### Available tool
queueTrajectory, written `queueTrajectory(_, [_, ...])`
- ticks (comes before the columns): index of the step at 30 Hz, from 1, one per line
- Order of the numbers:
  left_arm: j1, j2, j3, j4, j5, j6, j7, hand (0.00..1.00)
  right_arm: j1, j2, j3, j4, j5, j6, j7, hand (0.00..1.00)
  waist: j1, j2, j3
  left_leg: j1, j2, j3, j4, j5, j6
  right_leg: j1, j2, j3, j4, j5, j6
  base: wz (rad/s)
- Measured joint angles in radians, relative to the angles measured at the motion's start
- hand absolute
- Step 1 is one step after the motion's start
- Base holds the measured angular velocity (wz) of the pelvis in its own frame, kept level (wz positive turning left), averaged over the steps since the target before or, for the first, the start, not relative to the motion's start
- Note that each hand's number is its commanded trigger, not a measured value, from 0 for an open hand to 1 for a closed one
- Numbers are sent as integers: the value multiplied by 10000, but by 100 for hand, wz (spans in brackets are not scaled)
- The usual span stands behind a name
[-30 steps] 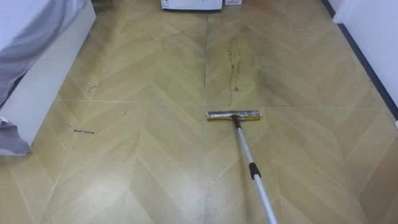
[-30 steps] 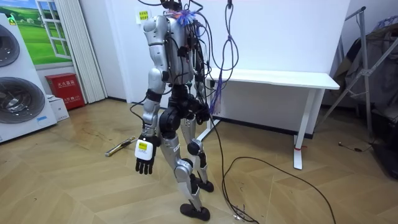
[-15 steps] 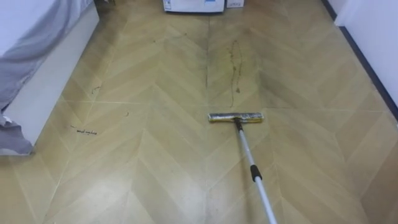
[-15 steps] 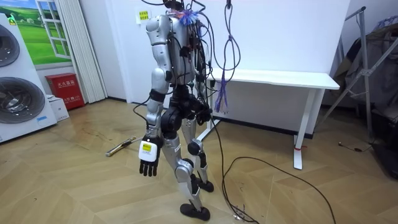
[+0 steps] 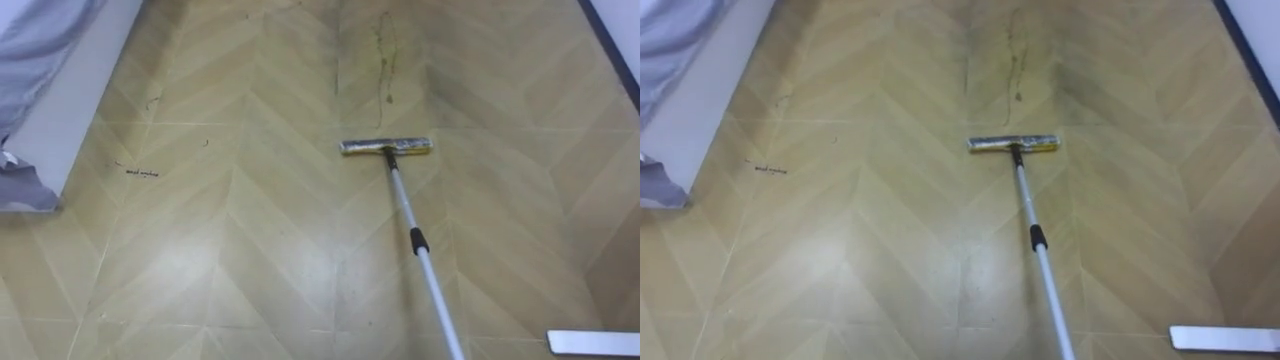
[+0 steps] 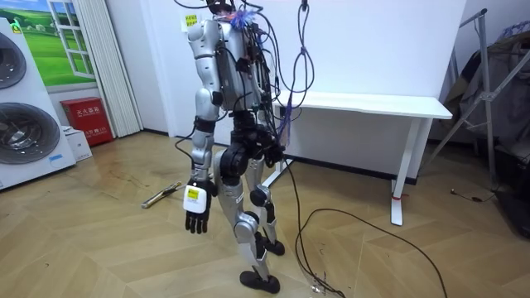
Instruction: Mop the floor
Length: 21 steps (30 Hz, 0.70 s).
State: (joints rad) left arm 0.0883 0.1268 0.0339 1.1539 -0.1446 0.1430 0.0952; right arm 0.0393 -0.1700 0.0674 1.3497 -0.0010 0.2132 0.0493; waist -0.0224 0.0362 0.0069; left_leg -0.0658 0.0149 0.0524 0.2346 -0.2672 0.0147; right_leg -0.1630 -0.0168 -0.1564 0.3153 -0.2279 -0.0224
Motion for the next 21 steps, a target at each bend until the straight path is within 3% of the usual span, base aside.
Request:
queueTrajectory(3, [-47,11,5,62,-213,-49,-4,0,-89,12,98,50,223,-84,-153,100,26,31,-20,-592,-34,5,285,0,0,-529,-73,-75,187,-1,-2,10])
queueTrajectory(13, [-90,77,-150,135,-203,-81,-16,0,-285,-15,273,42,991,-389,-180,100,59,60,24,-2572,-166,11,1323,-2,1,-2509,-362,-135,1277,-52,-80,3])
queueTrajectory(19, [-90,100,-410,161,-143,47,11,0,-395,-30,401,28,1487,-459,-246,100,59,-50,150,-3833,-368,27,2586,-107,21,-3771,-718,78,2536,-580,-194,10])
queueTrajectory(21, [-101,144,-464,365,196,198,6,0,-426,-69,413,61,1611,-486,-280,100,215,29,175,-4531,-285,-20,3743,-501,-56,-4317,-774,36,3429,-951,-294,9])
